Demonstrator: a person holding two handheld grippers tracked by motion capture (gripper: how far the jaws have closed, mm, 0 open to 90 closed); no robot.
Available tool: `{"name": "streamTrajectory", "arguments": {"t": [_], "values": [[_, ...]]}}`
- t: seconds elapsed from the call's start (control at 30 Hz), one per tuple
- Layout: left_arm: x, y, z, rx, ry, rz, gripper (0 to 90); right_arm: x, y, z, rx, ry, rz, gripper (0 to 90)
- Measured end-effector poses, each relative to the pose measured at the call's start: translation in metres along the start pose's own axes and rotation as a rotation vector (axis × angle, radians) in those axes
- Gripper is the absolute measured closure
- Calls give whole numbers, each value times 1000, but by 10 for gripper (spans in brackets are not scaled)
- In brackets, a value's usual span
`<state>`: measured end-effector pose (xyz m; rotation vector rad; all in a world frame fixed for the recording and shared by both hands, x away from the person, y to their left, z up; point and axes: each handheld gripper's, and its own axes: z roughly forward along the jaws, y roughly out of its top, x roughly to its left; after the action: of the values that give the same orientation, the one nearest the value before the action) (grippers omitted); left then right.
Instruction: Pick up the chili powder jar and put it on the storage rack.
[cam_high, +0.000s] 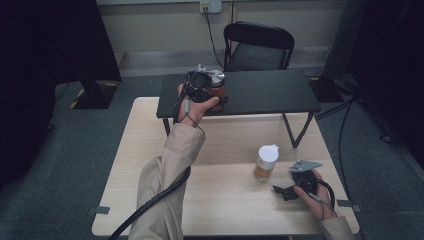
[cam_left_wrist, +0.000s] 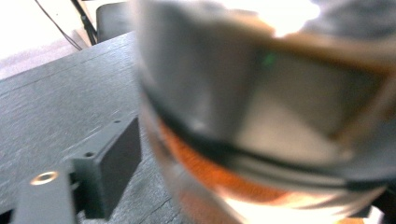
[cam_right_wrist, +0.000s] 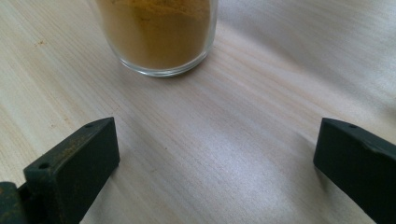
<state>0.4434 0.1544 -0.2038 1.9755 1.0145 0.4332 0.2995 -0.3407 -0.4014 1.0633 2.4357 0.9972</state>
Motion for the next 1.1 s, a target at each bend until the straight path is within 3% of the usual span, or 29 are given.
{"name": "streamTrajectory", "arguments": {"t": [0.17,0.27,0.47,0.63,1.1], "values": [[-1,-1,-6,-9,3,-16,2,0,0,0,0,0,0,0],[-4,-1,-11,-9,20,-12,6,0,0,0,0,0,0,0],[-6,-5,-21,-14,13,-4,13,0,0,0,0,0,0,0],[-6,-10,-28,-17,-3,18,12,0,0,0,0,0,0,0],[-10,-28,-44,-45,-33,34,22,0,0,0,0,0,0,0]]}}
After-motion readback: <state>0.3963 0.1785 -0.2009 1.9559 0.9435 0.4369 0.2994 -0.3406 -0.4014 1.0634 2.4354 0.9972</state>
